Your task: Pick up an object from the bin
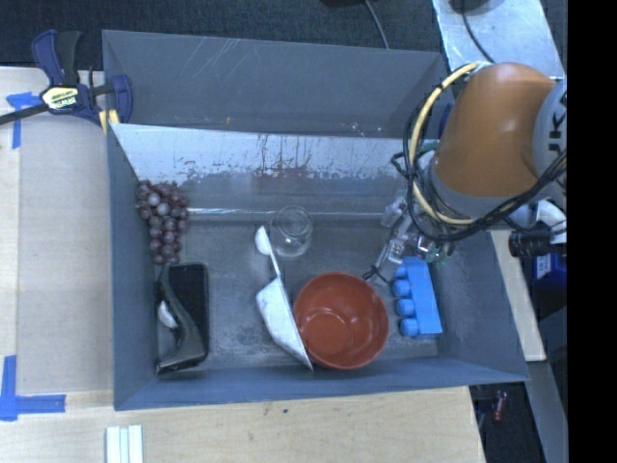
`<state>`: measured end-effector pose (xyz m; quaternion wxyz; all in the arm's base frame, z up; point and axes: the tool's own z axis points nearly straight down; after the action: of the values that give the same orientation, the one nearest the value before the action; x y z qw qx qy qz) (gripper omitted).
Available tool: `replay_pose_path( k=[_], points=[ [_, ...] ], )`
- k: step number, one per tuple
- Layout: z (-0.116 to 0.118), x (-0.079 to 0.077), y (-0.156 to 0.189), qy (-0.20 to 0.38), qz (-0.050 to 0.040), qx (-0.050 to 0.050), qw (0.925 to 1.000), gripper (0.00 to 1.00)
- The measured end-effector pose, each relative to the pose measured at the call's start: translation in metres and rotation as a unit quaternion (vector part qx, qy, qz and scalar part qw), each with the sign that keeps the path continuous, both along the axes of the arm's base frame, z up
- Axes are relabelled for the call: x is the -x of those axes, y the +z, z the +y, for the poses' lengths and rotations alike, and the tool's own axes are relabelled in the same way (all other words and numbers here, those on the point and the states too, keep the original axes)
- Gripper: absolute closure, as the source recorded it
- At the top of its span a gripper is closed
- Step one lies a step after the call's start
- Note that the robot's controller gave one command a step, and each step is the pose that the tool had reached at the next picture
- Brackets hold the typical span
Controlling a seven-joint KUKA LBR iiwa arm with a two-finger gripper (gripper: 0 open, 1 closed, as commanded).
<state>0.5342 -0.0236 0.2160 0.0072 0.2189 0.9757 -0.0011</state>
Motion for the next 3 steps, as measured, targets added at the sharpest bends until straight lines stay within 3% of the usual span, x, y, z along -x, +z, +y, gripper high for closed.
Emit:
replay_pose_path(
  k=[1, 2, 3],
  points=[
    [0.030, -0.004, 0.111, 0.048, -0.0035, -0.001, 0.9988, 0.00],
    [0.009, 0.008, 0.020, 0.002, 0.0054, 0.000, 1.0000, 0.00],
    [0.024, 0.012, 0.034, 0.014, 0.0005, 0.001, 0.9999, 0.00]
  ],
)
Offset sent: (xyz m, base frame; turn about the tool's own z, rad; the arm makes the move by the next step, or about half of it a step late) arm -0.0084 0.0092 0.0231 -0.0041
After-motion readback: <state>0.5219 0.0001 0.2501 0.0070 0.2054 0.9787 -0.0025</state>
